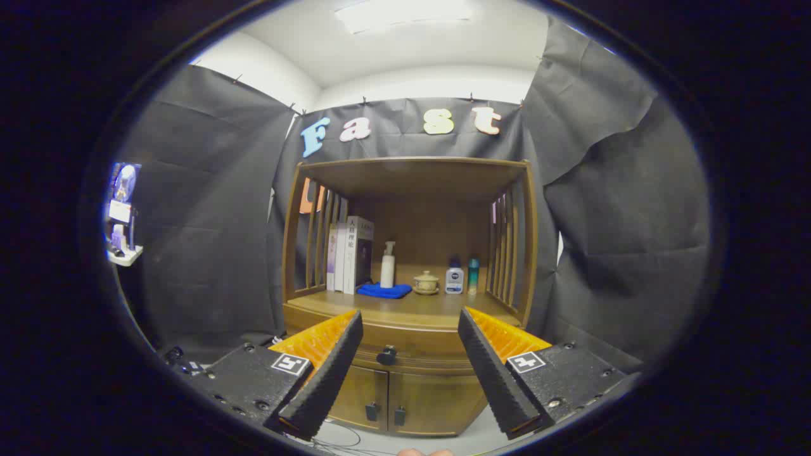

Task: Pull open the drawer, take out the items inside it, and place them on the countertop above the cabinet.

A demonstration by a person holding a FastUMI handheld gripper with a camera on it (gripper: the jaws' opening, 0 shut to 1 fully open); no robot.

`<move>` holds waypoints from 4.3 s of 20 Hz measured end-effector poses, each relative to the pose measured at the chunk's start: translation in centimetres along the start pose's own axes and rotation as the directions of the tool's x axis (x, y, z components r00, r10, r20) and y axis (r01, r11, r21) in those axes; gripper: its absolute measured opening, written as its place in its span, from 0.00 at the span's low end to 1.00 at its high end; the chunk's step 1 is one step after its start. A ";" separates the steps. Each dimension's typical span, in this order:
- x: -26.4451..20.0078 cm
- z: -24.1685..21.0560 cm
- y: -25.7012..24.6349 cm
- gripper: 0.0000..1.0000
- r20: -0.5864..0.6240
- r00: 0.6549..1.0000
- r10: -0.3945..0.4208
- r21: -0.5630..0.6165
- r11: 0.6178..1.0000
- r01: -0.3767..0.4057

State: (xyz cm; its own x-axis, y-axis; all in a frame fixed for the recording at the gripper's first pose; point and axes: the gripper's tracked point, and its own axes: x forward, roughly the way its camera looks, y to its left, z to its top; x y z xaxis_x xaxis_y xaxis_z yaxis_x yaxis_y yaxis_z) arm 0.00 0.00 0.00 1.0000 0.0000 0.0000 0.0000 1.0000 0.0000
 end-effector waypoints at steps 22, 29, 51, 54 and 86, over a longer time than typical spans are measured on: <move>0.5 -1.4 1.1 0.98 -0.023 0.999 0.038 0.089 0.995 -0.036; 1.4 -1.0 1.7 0.99 -0.007 0.999 0.050 0.106 0.993 -0.049; 14.7 -14.3 3.5 0.98 -0.229 0.973 0.003 0.105 0.994 0.022; 17.2 -16.8 3.2 0.97 -0.278 0.960 -0.013 0.131 0.990 0.051; 15.0 -20.9 3.5 0.35 -0.379 0.925 -0.039 0.112 0.990 0.087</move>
State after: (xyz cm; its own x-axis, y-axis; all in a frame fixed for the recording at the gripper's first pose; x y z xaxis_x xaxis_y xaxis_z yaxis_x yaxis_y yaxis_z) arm 14.96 3.52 -20.91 0.9245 -0.0388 -0.3791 0.0873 0.9899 0.1117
